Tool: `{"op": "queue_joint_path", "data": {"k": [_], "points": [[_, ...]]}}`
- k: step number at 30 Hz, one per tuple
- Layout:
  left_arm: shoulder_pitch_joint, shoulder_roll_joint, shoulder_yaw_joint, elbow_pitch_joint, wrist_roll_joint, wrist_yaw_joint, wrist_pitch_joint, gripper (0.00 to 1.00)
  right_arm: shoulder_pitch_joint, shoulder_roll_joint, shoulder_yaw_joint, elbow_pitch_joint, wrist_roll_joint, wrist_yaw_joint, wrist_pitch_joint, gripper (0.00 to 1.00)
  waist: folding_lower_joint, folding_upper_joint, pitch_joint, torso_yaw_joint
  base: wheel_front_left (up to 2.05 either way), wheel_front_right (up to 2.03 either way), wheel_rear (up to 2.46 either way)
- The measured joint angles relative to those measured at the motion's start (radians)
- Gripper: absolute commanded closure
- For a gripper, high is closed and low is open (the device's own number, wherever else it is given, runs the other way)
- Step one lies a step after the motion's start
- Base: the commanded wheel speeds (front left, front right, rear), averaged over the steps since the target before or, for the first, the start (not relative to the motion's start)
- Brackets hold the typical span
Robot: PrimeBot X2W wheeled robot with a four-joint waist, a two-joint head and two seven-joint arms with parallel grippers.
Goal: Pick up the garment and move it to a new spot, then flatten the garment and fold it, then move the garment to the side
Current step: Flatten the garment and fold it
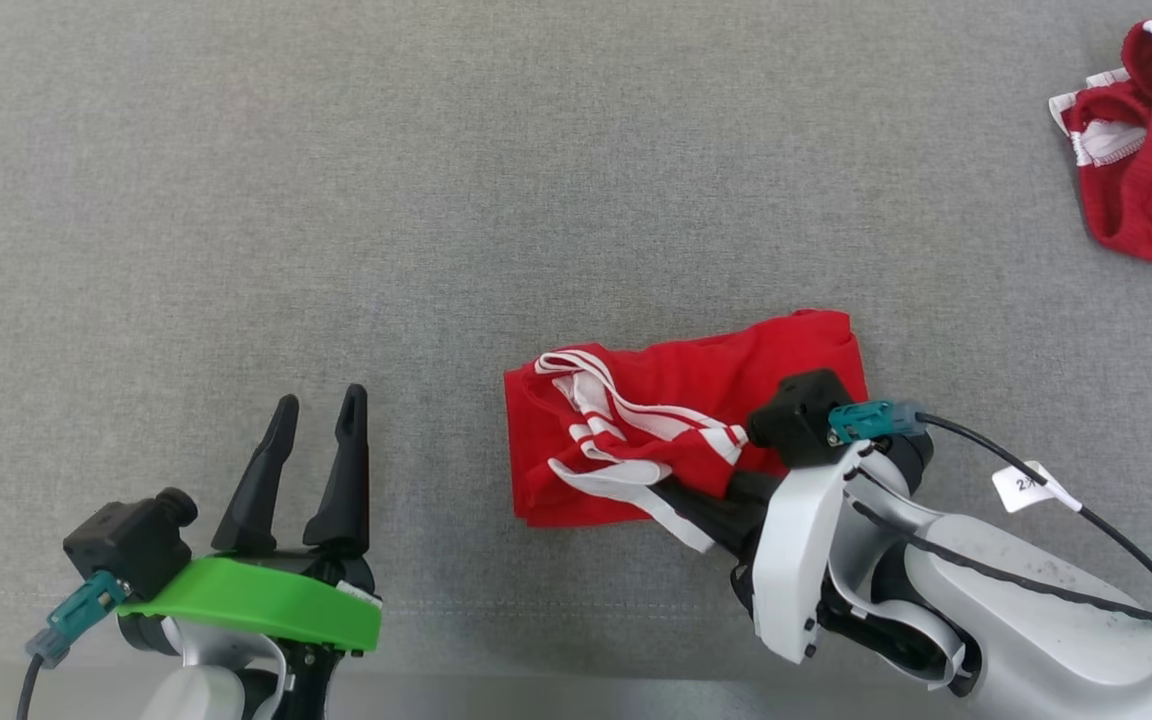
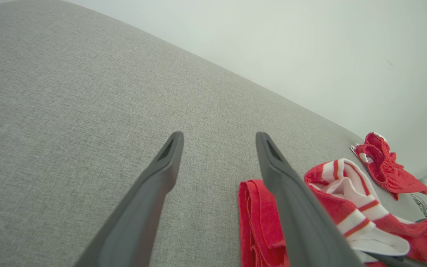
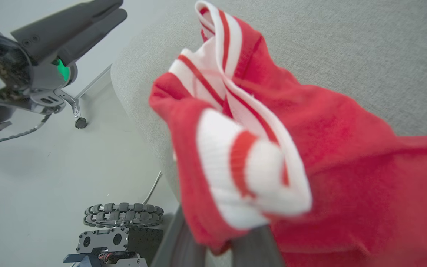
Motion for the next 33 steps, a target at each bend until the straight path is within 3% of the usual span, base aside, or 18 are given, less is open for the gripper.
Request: {"op": "queue_joint_path", "data": {"k": [7,18,22,27,33], "points": [[-0.002,-0.002,-0.002,0.009,0.0,-0.007,0.0,0.0,-0.009,0.023,0.001,0.017,-0.016,-0.008,-0.011,0.0,0.0,0.0,-0.001,-0.009,0.0,0.0,0.0],[-0.004,0.003,0.012,0.013,0.0,-0.007,-0.009,0.0,-0.009,0.064,0.002,-0.026,0.012,0.016,-0.049,0.0,0.0,0.0,-0.018,-0.024,0.0,0.0,0.0],[-0.004,0.004,0.011,0.01,0.001,-0.007,-0.009,0.0,0.033,0.065,-0.086,-0.064,0.089,-0.011,-0.107,0.0,0.0,0.0,-0.022,-0.035,0.0,0.0,0.0],[-0.004,0.006,0.007,-0.015,0.006,-0.007,-0.012,0.0,0.136,0.075,-0.225,-0.078,0.213,-0.068,-0.191,0.0,0.0,0.0,-0.025,-0.06,0.0,0.0,0.0],[-0.004,0.006,-0.072,-0.035,0.05,-0.025,0.003,0.0,0.219,0.06,-0.328,-0.069,0.3,-0.088,-0.253,0.0,0.0,0.0,-0.027,-0.102,0.0,0.0,0.0]]}}
